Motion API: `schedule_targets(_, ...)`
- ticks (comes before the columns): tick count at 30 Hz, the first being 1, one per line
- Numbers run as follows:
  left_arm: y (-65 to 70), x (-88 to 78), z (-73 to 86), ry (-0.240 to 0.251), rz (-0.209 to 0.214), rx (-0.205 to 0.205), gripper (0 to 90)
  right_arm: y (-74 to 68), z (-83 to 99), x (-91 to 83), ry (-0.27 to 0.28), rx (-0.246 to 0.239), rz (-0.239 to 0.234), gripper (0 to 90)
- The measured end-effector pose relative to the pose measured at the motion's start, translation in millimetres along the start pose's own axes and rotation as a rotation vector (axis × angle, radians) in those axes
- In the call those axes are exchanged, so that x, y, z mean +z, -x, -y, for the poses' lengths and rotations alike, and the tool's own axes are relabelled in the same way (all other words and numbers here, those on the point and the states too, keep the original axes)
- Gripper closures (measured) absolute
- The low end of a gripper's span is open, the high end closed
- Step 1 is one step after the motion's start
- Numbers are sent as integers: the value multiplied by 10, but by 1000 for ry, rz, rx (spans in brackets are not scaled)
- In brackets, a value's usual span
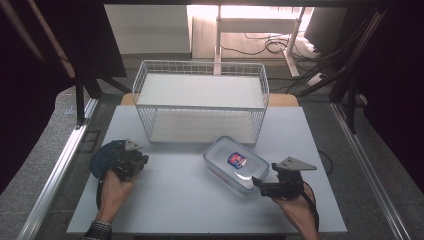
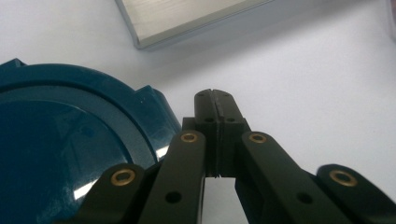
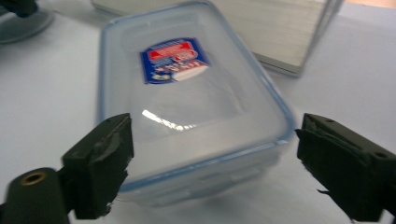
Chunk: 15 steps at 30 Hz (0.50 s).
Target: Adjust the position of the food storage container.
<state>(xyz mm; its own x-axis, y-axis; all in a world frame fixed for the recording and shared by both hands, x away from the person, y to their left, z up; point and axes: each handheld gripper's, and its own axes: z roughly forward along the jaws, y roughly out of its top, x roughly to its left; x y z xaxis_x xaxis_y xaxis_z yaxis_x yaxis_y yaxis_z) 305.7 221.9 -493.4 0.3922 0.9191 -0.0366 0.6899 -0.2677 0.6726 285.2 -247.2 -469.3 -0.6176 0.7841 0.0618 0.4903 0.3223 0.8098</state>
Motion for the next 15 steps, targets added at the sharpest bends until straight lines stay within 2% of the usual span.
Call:
schedule_targets(1, 36, -13, -27, 43, 59, -5, 900, 41, 1, -29, -14, 7, 31, 246)
schedule_targets(3, 115, -5, -84, 61, 107, 27, 900, 91, 2, -69, -34, 4, 49, 425)
schedule_targets(4, 115, -5, -84, 61, 107, 27, 900, 91, 2, -69, -34, 4, 49, 425)
schedule_targets(5, 213, 49, -157, 72, 159, 44, 900, 141, 9, -112, -62, 1, 86, 624)
schedule_targets(7, 322, 150, -249, 73, 189, 71, 898, 177, 17, -137, -79, 20, 104, 733)
schedule_targets(8, 322, 150, -249, 73, 189, 71, 897, 196, 22, -147, -86, 31, 110, 783)
schedule_targets(9, 422, 282, -349, 75, 226, 87, 891, 210, 28, -150, -97, 40, 114, 818)
schedule_targets(10, 422, 282, -349, 75, 226, 87, 890, 210, 28, -150, -97, 40, 114, 818)
schedule_targets(11, 500, 394, -429, 72, 263, 99, 890, 218, 34, -146, -111, 46, 115, 839)
schedule_targets(15, 740, 702, -635, 60, 327, 124, 887, 210, 84, -41, -167, 46, 127, 862)
